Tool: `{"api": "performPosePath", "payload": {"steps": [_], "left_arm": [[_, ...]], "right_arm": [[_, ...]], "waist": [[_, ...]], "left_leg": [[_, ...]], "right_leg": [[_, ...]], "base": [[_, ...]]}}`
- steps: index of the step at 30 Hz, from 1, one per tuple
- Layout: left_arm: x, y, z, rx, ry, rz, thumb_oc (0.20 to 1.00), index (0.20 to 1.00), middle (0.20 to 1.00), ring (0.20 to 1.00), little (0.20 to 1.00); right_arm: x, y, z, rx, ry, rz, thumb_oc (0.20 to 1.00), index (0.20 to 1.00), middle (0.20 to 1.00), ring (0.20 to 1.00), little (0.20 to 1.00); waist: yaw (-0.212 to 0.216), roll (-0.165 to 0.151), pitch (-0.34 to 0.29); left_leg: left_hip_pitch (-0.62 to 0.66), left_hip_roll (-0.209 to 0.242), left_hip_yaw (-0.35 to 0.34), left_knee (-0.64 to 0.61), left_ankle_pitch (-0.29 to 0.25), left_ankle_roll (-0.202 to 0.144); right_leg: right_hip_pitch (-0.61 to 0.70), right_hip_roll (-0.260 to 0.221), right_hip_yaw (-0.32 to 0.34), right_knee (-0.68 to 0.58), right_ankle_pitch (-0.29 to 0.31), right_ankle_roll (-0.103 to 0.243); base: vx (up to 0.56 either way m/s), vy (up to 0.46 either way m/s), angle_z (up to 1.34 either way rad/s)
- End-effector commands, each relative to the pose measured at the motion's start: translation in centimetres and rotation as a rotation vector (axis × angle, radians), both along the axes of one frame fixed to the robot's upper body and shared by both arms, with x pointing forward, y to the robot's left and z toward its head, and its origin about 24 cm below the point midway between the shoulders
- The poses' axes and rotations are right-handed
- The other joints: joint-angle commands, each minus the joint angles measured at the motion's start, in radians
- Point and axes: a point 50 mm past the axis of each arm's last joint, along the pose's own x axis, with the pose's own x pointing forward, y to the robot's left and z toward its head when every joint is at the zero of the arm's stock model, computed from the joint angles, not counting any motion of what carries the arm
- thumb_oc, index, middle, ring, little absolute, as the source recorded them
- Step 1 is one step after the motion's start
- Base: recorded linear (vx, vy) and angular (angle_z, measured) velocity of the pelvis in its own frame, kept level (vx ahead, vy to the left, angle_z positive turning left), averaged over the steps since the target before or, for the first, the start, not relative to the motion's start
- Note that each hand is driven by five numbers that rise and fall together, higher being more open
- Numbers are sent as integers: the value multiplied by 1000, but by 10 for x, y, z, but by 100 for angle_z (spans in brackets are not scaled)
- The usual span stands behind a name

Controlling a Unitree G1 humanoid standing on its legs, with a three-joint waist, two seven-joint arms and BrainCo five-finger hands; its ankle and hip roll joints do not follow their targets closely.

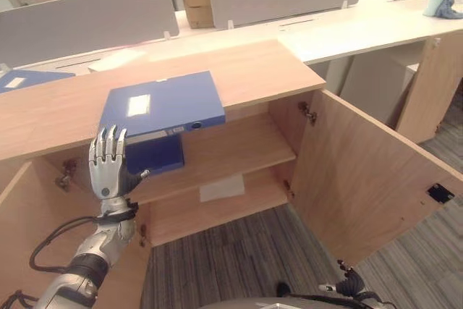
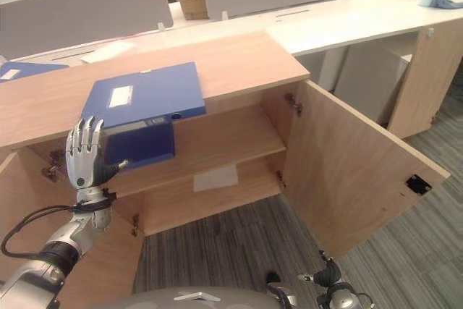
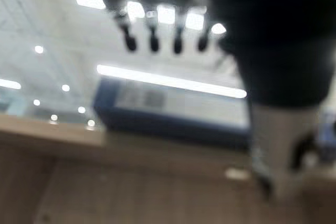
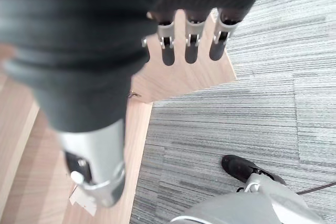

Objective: Put the empty folder in the office cabinet

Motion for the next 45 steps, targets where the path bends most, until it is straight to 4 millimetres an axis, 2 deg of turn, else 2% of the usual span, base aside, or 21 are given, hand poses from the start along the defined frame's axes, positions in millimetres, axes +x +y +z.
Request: {"api": "performPosePath", "payload": {"steps": [1, 10, 19, 20, 21, 22, 23, 30, 36, 40, 43, 44, 45], "left_arm": [[29, 24, 38, 116, -82, 36, 1000, 1000, 1000, 1000, 1000], [41, 45, 53, 135, -58, 104, 1000, 1000, 1000, 1000, 1000], [52, 58, 66, 151, 4, 134, 1000, 1000, 1000, 1000, 1000], [53, 59, 66, 149, 29, 135, 815, 815, 815, 815, 815], [54, 59, 64, 137, 57, 137, 429, 429, 429, 429, 429], [54, 59, 64, 131, 65, 140, 247, 247, 247, 247, 247], [54, 59, 63, 128, 69, 141, 200, 200, 200, 200, 200], [50, 58, 47, 72, 166, 142, 200, 200, 200, 200, 200], [49, 59, 48, 21, 161, 122, 200, 200, 200, 200, 200], [60, 47, 77, -32, -16, 36, 200, 200, 200, 200, 200], [66, 33, 109, -125, -162, -106, 200, 200, 200, 200, 200], [66, 30, 113, -130, -177, -129, 200, 200, 200, 200, 200], [67, 15, 136, -158, -249, -238, 200, 200, 200, 200, 200]], "right_arm": [[21, -6, 6, -29, -61, 28, 1000, 1000, 1000, 1000, 1000], [17, -16, 7, -47, -46, 37, 1000, 1000, 1000, 1000, 1000], [13, -24, 8, -60, -33, 41, 1000, 1000, 1000, 1000, 1000], [12, -25, 8, -61, -32, 42, 1000, 1000, 1000, 1000, 1000], [13, -26, 8, -63, -33, 44, 1000, 1000, 1000, 1000, 1000], [13, -26, 8, -63, -34, 44, 1000, 1000, 1000, 1000, 1000], [13, -26, 8, -63, -35, 45, 1000, 1000, 1000, 1000, 1000], [18, -28, 11, -68, -46, 55, 1000, 1000, 1000, 1000, 1000], [22, -29, 13, -71, -64, 52, 1000, 1000, 1000, 1000, 1000], [27, -26, 15, -64, -97, 48, 1000, 1000, 1000, 1000, 1000], [29, -22, 16, -47, -123, 34, 1000, 1000, 1000, 1000, 1000], [29, -22, 17, -45, -127, 33, 1000, 1000, 1000, 1000, 1000], [32, -18, 18, -30, -147, 24, 1000, 1000, 1000, 1000, 1000]], "waist": [[-32, -46, 26], [-60, -34, 20], [-77, -27, 11], [-79, -27, 10], [-82, -26, 9], [-82, -26, 9], [-82, -25, 9], [-80, -20, 8], [-74, -18, 9], [-64, -20, 13], [-52, -21, 13], [-50, -22, 12], [-41, -22, 12]], "left_leg": [[11, -59, 7, 1, -142, 42], [19, -62, 30, 1, -144, 44], [25, -64, 43, 1, -148, 44], [26, -64, 46, 1, -148, 44], [27, -63, 47, 1, -147, 44], [27, -63, 48, 1, -147, 44], [27, -63, 48, 1, -147, 44], [31, -62, 48, 1, -146, 44], [28, -63, 43, 1, -143, 44], [24, -64, 31, 1, -141, 44], [21, -63, 21, 1, -142, 45], [21, -63, 19, 1, -143, 45], [18, -62, 10, 1, -143, 44]], "right_leg": [[56, -39, 37, 4, -103, 2], [53, -37, 54, 4, -100, 6], [53, -34, 62, 4, -98, 10], [53, -34, 62, 4, -97, 11], [52, -34, 62, 4, -97, 11], [52, -34, 62, 4, -97, 11], [52, -34, 62, 4, -97, 10], [58, -33, 56, 4, -101, 8], [58, -34, 48, 4, -101, 6], [60, -36, 38, 4, -101, 4], [64, -39, 26, 4, -105, 2], [65, -40, 24, 4, -106, 1], [67, -41, 16, 4, -107, 0]], "base": [[24, 40, -10], [18, 30, -6], [17, 23, -5], [5, 15, -5], [-1, 11, -7], [-3, 9, -6], [0, 0, 0], [0, 0, 0], [-6, -1, 0], [-40, -24, 4], [-22, -34, 10], [-13, -39, 16], [-11, -32, 15]]}}
